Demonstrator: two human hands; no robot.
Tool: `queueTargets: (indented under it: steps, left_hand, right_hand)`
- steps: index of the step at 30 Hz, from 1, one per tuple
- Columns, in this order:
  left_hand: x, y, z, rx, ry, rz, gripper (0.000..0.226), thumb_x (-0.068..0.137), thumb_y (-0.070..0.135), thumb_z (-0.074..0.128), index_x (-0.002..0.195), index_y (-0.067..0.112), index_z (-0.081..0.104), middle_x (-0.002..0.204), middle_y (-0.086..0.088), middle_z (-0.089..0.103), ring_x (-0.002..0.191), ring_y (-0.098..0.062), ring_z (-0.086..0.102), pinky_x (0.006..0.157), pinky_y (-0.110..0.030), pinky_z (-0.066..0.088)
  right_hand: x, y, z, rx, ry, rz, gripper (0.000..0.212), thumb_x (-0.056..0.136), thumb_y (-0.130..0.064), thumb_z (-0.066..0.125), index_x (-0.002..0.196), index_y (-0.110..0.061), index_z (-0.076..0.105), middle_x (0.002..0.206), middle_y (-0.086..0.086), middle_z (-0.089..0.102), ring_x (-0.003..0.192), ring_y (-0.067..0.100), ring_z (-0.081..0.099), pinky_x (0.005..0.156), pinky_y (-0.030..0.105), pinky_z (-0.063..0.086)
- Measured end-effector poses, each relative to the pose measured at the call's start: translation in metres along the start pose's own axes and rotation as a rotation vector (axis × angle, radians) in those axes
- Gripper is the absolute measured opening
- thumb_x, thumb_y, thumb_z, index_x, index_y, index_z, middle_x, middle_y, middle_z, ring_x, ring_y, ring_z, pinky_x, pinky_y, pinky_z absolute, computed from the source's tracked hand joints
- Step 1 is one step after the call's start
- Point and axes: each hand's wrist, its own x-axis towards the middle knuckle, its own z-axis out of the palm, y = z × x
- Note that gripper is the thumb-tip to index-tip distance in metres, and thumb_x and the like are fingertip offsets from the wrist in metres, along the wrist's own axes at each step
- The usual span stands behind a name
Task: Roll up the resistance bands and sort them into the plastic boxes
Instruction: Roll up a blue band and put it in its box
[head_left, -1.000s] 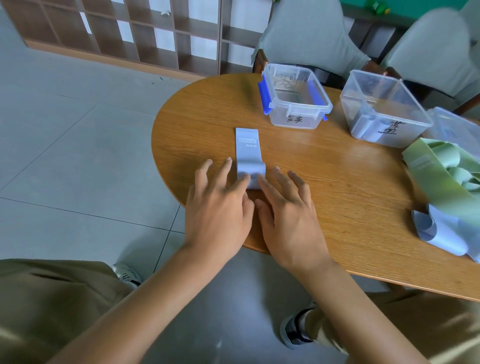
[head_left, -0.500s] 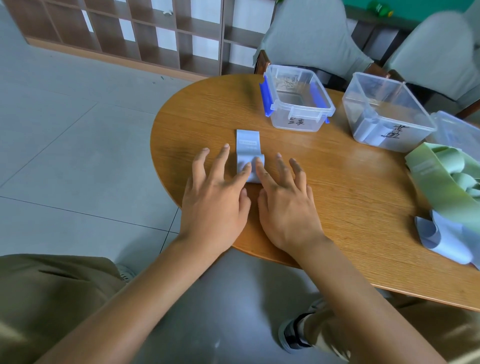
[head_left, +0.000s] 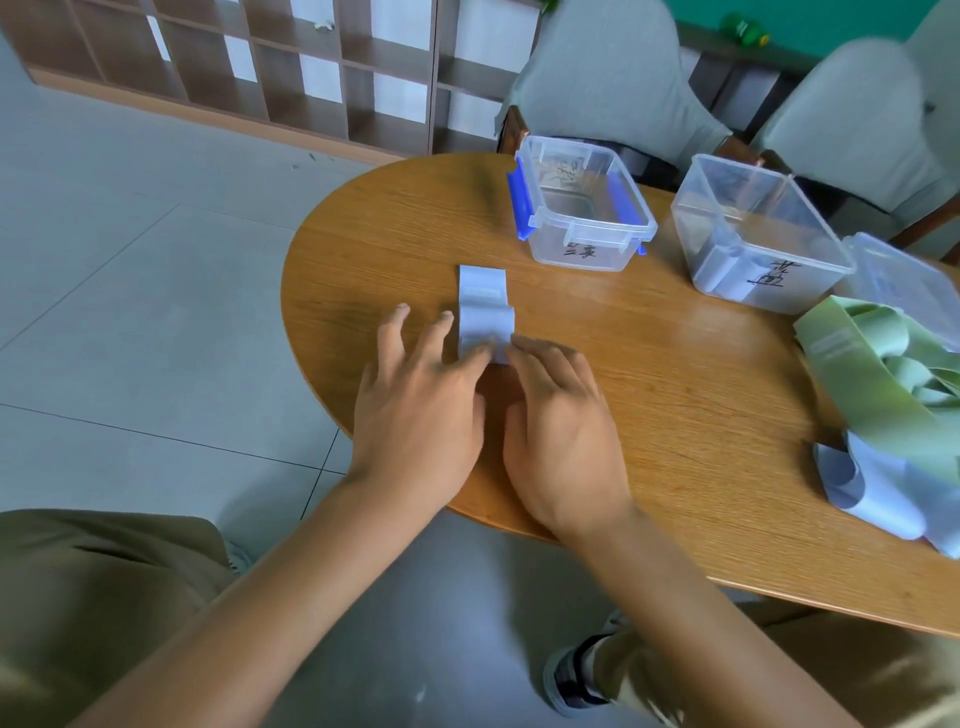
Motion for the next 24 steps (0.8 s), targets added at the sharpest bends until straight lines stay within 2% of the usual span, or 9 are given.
queueTargets:
  steps: [3,7,11,14,18,24]
  left_hand:
    - [0.008,-0.002,-0.001,-0.025,-0.027,0.011,0.052,0.086,0.026,0.038,0.131,0.032,0.063,0.148,-0.007,0.05,0.142,-0.044,0.027,0.095,-0.054,0.051]
    - [0.018,-0.009,0.001,-0.037,-0.066,0.021,0.05,0.091,0.02,0.047,0.137,0.036,0.057,0.154,-0.006,0.043,0.146,-0.043,0.018,0.102,-0.054,0.046]
    - [0.024,-0.014,0.003,-0.043,-0.081,0.034,0.054,0.093,0.019,0.051,0.143,0.039,0.05,0.158,-0.005,0.038,0.147,-0.042,0.014,0.107,-0.052,0.042]
    - [0.025,-0.017,0.004,-0.074,-0.054,0.036,0.055,0.092,0.018,0.052,0.144,0.034,0.051,0.155,-0.006,0.042,0.143,-0.04,0.024,0.104,-0.051,0.046]
    - [0.027,-0.019,0.004,-0.2,0.032,-0.001,0.05,0.091,0.013,0.053,0.141,0.019,0.055,0.137,-0.006,0.056,0.122,-0.034,0.046,0.099,-0.045,0.047]
    - [0.034,-0.019,0.003,-0.304,0.081,-0.093,0.039,0.096,0.011,0.053,0.133,0.007,0.061,0.12,-0.009,0.066,0.11,-0.029,0.059,0.093,-0.037,0.046]
  right_hand:
    - [-0.006,0.0,0.0,0.041,0.019,-0.043,0.062,0.075,-0.01,0.03,0.126,-0.005,0.065,0.13,0.007,0.064,0.122,0.029,0.055,0.101,0.045,0.049]
    - [-0.001,0.002,0.005,0.043,-0.017,-0.056,0.065,0.077,-0.011,0.029,0.132,-0.002,0.061,0.138,0.011,0.06,0.133,0.028,0.05,0.109,0.043,0.045]
    - [0.006,0.004,0.008,0.003,-0.03,-0.087,0.063,0.08,-0.011,0.03,0.135,-0.003,0.059,0.142,0.011,0.058,0.136,0.027,0.048,0.111,0.039,0.042]
    - [0.012,0.007,0.012,-0.032,-0.068,-0.086,0.063,0.081,-0.013,0.028,0.135,-0.003,0.059,0.143,0.013,0.056,0.137,0.029,0.048,0.111,0.041,0.043]
    - [0.022,0.01,0.014,-0.045,-0.089,-0.093,0.064,0.08,-0.014,0.027,0.134,-0.002,0.059,0.144,0.016,0.055,0.136,0.031,0.049,0.111,0.041,0.043]
    - [0.039,0.014,0.012,-0.015,-0.089,-0.088,0.061,0.08,-0.016,0.026,0.128,-0.007,0.063,0.14,0.011,0.059,0.136,0.031,0.047,0.107,0.047,0.045]
